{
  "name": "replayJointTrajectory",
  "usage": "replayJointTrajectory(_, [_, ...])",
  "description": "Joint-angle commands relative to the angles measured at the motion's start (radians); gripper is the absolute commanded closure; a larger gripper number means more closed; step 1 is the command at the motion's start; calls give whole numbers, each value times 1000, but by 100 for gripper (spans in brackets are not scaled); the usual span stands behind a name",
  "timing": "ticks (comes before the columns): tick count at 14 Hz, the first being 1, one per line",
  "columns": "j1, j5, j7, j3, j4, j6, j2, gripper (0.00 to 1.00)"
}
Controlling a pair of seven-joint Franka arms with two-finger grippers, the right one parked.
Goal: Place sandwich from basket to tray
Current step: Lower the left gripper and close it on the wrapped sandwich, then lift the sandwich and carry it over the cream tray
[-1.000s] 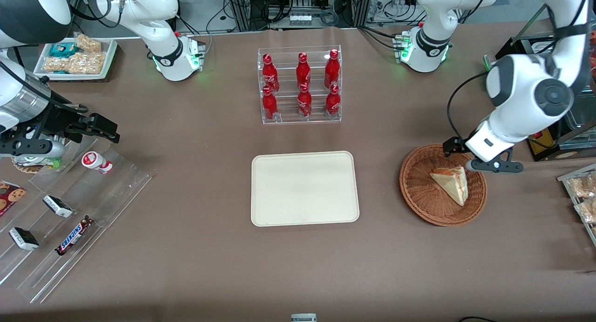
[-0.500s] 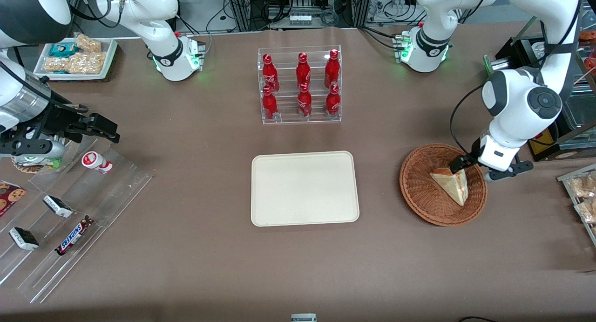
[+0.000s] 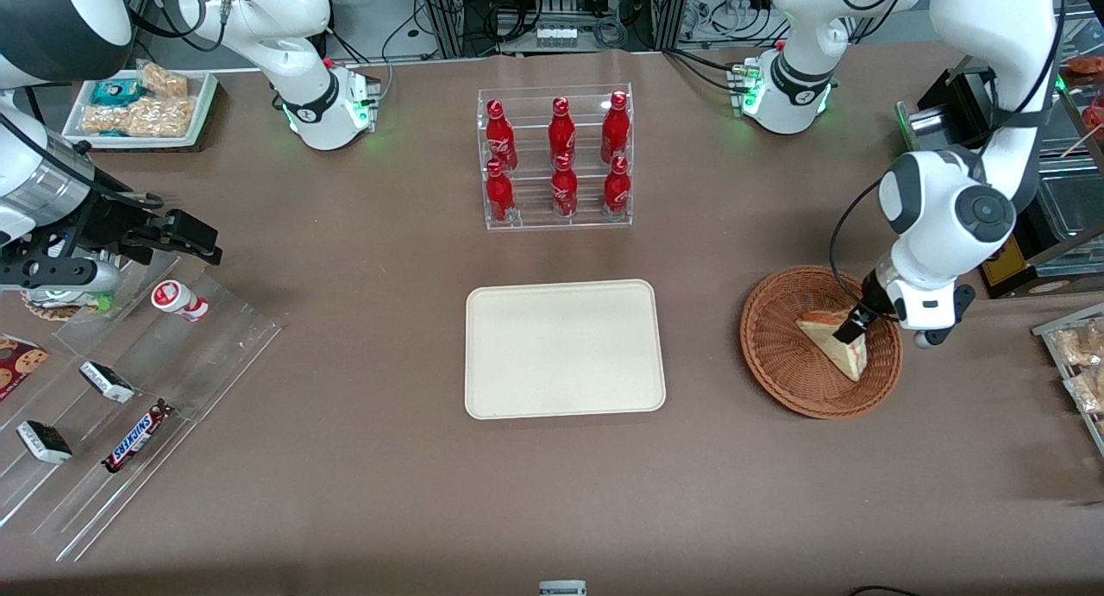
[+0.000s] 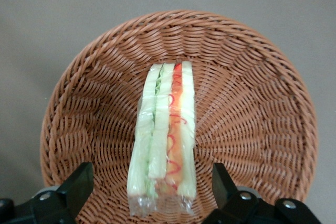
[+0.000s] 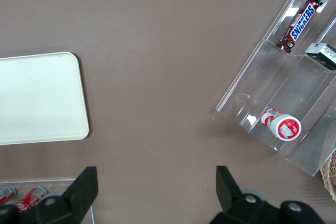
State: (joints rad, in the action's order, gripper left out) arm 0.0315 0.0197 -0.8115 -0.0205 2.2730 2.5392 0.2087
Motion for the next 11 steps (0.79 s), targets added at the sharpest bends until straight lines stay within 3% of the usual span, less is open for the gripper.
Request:
replayJointTrajectory(1, [-5, 2, -41, 7, -27, 36, 55, 38])
replayJointTrajectory(2, [-5, 2, -52, 7, -36, 35, 60, 69])
replayJointTrajectory(3, [-1, 2, -52, 7, -40, 30, 55, 87])
replayJointTrajectory(5, [4, 2, -52, 8, -67, -40, 14, 92])
replayJointTrajectory(6, [8, 2, -51, 11, -125, -131, 12, 92])
replayJointTrajectory(7, [20, 2, -38, 25, -262, -334, 26, 92])
replayJointTrajectory(11, [190, -4, -38, 30, -510, -493, 138, 90])
